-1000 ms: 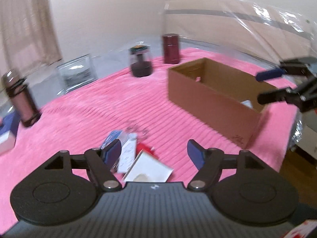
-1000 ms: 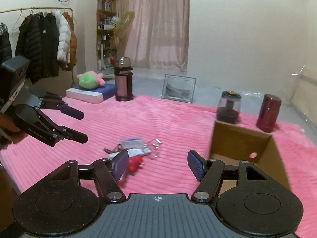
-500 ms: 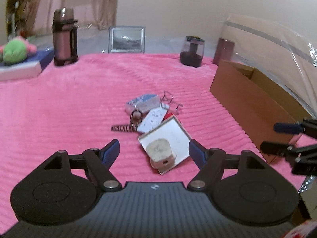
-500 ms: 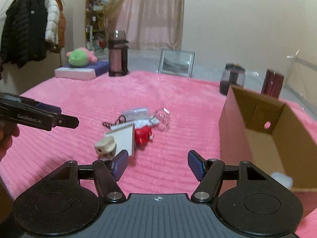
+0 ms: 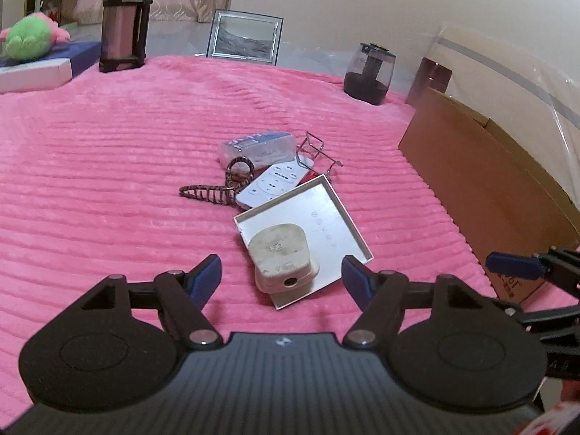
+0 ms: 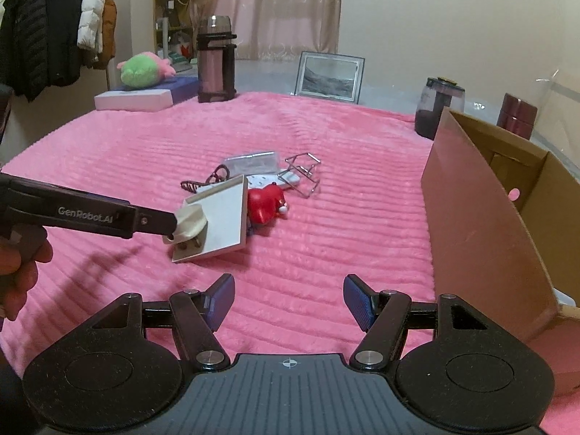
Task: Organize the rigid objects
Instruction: 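Grasp the beige plug with the left tool while the right tool grasps the white tray lid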
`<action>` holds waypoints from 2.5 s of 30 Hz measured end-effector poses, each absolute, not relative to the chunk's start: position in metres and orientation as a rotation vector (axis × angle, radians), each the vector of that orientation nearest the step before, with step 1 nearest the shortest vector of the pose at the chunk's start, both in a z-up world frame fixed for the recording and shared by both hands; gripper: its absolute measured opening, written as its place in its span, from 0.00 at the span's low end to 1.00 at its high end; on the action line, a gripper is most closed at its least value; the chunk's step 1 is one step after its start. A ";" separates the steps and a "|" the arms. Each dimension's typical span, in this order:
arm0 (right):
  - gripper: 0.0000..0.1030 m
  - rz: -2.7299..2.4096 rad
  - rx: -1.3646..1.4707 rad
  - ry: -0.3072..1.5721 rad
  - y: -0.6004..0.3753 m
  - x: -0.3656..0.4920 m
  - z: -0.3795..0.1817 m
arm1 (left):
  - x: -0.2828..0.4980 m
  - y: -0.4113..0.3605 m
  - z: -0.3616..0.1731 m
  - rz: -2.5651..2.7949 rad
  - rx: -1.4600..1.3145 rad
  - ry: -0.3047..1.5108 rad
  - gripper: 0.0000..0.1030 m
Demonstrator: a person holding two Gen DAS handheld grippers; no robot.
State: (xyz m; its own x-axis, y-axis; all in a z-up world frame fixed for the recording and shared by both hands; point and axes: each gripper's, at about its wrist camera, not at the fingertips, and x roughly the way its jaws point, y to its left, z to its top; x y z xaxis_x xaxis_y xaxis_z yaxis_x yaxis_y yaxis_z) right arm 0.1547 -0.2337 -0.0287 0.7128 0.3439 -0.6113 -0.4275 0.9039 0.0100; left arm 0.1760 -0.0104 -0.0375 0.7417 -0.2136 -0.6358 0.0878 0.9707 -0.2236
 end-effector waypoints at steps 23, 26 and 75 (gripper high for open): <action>0.62 0.418 -0.140 0.649 -0.213 0.181 -0.050 | 0.202 -0.009 -0.058 -0.150 -0.259 0.727 0.35; 0.62 0.417 -0.140 0.648 -0.212 0.180 -0.049 | 0.200 -0.005 -0.058 -0.151 -0.259 0.722 0.35; 0.83 0.516 -0.664 0.515 -0.064 0.216 -0.099 | 0.156 0.092 -0.074 -0.227 -0.147 0.664 0.38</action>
State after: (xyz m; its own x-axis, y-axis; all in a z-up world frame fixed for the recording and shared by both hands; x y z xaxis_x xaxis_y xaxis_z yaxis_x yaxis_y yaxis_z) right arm 0.2158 -0.0639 -0.0988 0.7554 0.2785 -0.5932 -0.5937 0.6741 -0.4395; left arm 0.1560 0.0920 -0.0740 0.7644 -0.2546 -0.5924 0.1614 0.9650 -0.2065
